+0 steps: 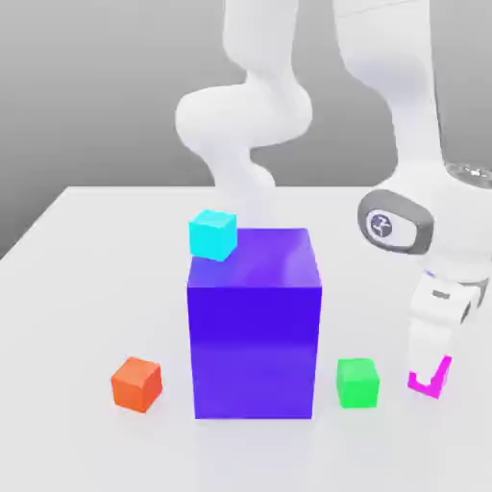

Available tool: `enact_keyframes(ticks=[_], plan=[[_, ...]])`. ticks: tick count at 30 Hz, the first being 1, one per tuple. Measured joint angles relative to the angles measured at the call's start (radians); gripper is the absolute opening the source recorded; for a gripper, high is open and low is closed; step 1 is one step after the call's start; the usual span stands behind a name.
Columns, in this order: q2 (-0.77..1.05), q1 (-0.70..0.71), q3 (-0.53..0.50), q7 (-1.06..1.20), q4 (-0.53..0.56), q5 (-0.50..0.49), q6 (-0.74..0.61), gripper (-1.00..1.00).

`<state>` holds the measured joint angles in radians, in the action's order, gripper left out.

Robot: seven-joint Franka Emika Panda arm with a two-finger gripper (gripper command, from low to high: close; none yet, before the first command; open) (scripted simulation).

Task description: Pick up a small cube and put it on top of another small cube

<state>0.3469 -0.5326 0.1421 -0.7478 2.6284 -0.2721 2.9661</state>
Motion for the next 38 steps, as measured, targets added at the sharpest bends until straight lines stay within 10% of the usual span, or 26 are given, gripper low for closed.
enact_keyframes(ticks=[12, 28, 35, 36, 38], plan=[[-0.186, 0.073, 0.102, 0.116, 0.043, 0.141, -0.141, -1.0], [-0.472, 0.181, -0.013, 0.925, 0.18, 0.283, -0.28, -1.0], [-0.302, 0.183, -0.038, 0.974, 0.181, 0.263, -0.113, -1.0], [-0.268, 0.179, -0.047, 0.961, 0.18, 0.245, -0.081, 1.0], [-0.268, 0.18, -0.047, 0.961, 0.18, 0.245, -0.081, 1.0]])
